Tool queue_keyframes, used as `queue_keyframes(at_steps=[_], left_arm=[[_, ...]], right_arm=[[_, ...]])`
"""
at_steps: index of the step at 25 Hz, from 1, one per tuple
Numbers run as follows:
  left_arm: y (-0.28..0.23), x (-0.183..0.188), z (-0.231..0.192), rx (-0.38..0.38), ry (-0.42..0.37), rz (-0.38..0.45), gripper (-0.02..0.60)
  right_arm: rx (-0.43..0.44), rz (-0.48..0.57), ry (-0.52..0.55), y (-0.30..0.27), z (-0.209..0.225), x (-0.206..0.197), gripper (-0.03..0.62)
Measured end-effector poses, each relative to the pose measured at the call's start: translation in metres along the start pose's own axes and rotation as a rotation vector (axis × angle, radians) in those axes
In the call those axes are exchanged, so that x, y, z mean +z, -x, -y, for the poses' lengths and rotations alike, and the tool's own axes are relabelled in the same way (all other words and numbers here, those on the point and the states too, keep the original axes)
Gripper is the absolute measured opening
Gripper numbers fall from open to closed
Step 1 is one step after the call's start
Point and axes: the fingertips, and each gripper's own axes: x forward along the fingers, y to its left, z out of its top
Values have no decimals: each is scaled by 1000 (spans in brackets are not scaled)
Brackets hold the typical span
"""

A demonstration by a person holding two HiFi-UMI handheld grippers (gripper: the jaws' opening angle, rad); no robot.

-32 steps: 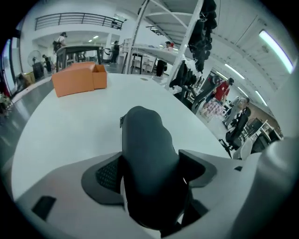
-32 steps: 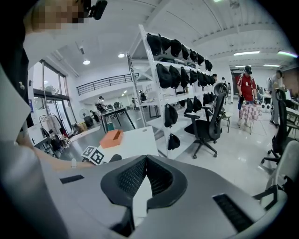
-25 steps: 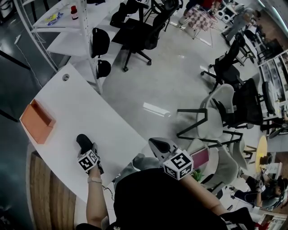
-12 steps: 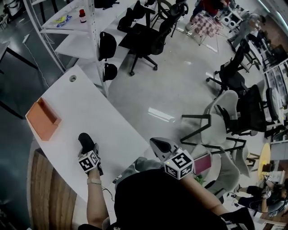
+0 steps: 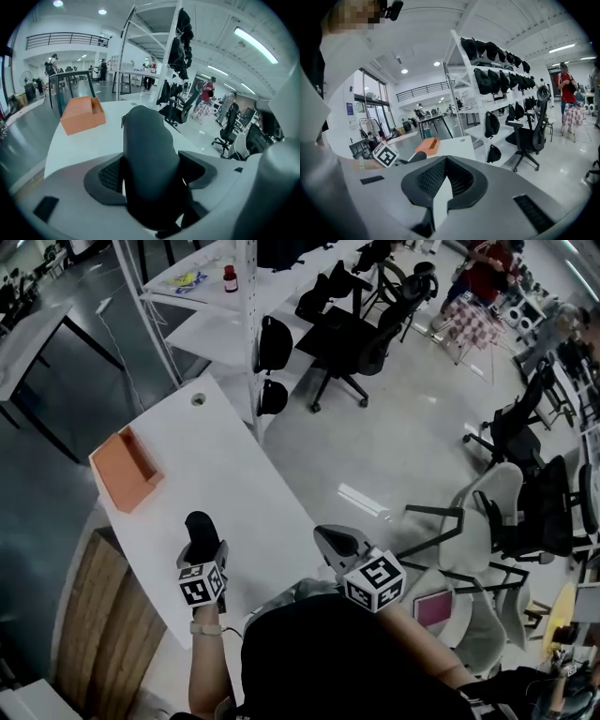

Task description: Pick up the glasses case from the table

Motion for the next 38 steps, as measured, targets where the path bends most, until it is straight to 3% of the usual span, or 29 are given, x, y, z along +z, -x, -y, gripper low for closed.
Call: queue_keyframes(at_steps=[6, 13, 21, 30, 38], left_arm=[[49, 28, 6, 10, -38, 95, 360], [110, 55, 0, 76, -81, 221, 360], [165, 68, -5, 106, -39, 339, 360], [205, 69, -4, 117, -41, 414, 360], [213, 69, -2, 114, -16, 440, 360]], right_arm=[[113, 18, 43, -30, -27, 22, 26], [256, 33, 94, -58, -69, 43, 26], [398, 15, 169, -85, -120, 53, 26], [489, 15, 203, -94, -156, 58, 26], [519, 4, 195, -94, -166, 51, 26]])
